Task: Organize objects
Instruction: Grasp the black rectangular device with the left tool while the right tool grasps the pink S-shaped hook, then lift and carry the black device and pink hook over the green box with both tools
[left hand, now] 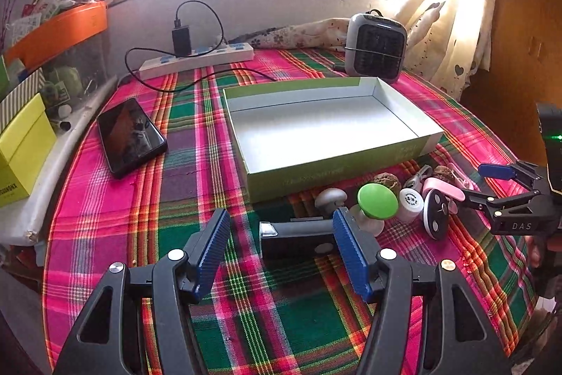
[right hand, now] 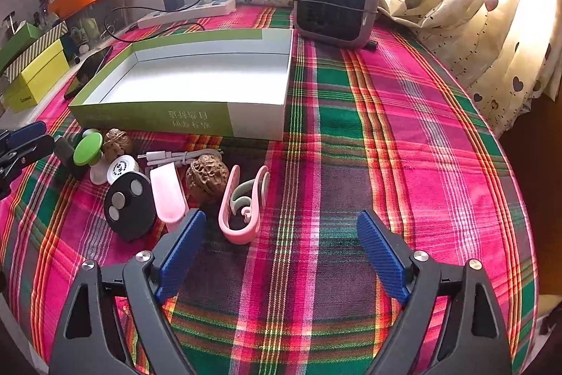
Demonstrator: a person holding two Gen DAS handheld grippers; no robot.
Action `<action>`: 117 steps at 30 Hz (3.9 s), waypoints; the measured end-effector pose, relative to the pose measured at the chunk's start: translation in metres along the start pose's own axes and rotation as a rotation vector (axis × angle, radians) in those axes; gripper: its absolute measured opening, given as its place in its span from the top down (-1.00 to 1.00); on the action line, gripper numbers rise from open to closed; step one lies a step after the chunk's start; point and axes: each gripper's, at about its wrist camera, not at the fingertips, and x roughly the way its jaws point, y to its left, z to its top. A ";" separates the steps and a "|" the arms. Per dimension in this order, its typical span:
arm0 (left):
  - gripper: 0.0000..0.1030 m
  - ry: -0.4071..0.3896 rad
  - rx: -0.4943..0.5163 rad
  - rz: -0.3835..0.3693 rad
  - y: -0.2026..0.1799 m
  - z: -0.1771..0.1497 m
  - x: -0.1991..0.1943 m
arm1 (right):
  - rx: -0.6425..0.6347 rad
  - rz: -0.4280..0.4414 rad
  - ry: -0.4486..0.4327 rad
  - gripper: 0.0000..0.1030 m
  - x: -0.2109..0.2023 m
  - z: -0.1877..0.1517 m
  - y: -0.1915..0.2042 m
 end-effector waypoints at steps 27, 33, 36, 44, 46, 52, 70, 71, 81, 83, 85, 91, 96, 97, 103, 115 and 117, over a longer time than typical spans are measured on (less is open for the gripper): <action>-0.17 0.089 0.078 -0.154 -0.020 -0.002 0.007 | -0.003 0.049 -0.001 0.46 0.004 0.006 0.002; -0.16 0.127 0.078 -0.167 -0.026 -0.014 0.002 | -0.001 0.051 -0.003 0.46 0.002 0.004 0.003; -0.16 0.148 0.078 -0.184 -0.030 -0.022 0.000 | 0.005 0.053 -0.006 0.46 0.002 0.004 0.003; -0.08 0.164 -0.027 -0.156 -0.018 -0.022 0.006 | 0.014 0.053 -0.006 0.46 0.000 0.002 0.006; -0.05 0.165 -0.030 -0.143 -0.018 -0.022 0.008 | 0.012 0.052 -0.007 0.46 0.000 0.001 0.007; 0.04 0.159 -0.050 -0.132 -0.017 -0.019 0.013 | 0.012 0.048 -0.007 0.46 0.000 0.001 0.007; 0.50 0.156 -0.054 -0.072 -0.016 -0.018 0.017 | 0.018 0.048 -0.012 0.57 0.001 0.001 0.006; 0.50 0.154 -0.054 -0.070 -0.016 -0.018 0.017 | 0.019 0.051 -0.013 0.57 0.001 0.001 0.006; 0.50 0.153 -0.055 -0.056 -0.015 -0.016 0.017 | 0.022 0.060 -0.033 0.57 -0.004 0.001 0.007; 0.50 0.151 -0.056 -0.056 -0.015 -0.015 0.016 | 0.023 0.064 -0.036 0.57 -0.004 0.001 0.007; 0.50 0.143 -0.059 -0.057 -0.015 -0.014 0.014 | 0.026 0.066 -0.040 0.57 -0.006 0.002 0.007; 0.50 0.112 -0.060 -0.072 -0.014 0.000 0.005 | 0.021 0.077 -0.070 0.57 -0.016 0.010 0.008; 0.50 0.093 -0.065 -0.080 -0.014 0.015 0.002 | 0.019 0.086 -0.095 0.57 -0.023 0.020 0.009; 0.50 0.091 -0.067 -0.083 -0.013 0.019 0.004 | 0.018 0.086 -0.097 0.57 -0.023 0.022 0.010; 0.50 0.081 -0.095 -0.090 -0.006 0.044 0.017 | -0.001 0.100 -0.110 0.57 -0.021 0.044 0.013; 0.50 0.104 -0.140 -0.075 0.016 0.083 0.068 | -0.004 0.115 -0.072 0.57 0.023 0.096 0.012; 0.50 0.113 -0.139 -0.064 0.019 0.088 0.078 | -0.004 0.115 -0.059 0.57 0.034 0.104 0.011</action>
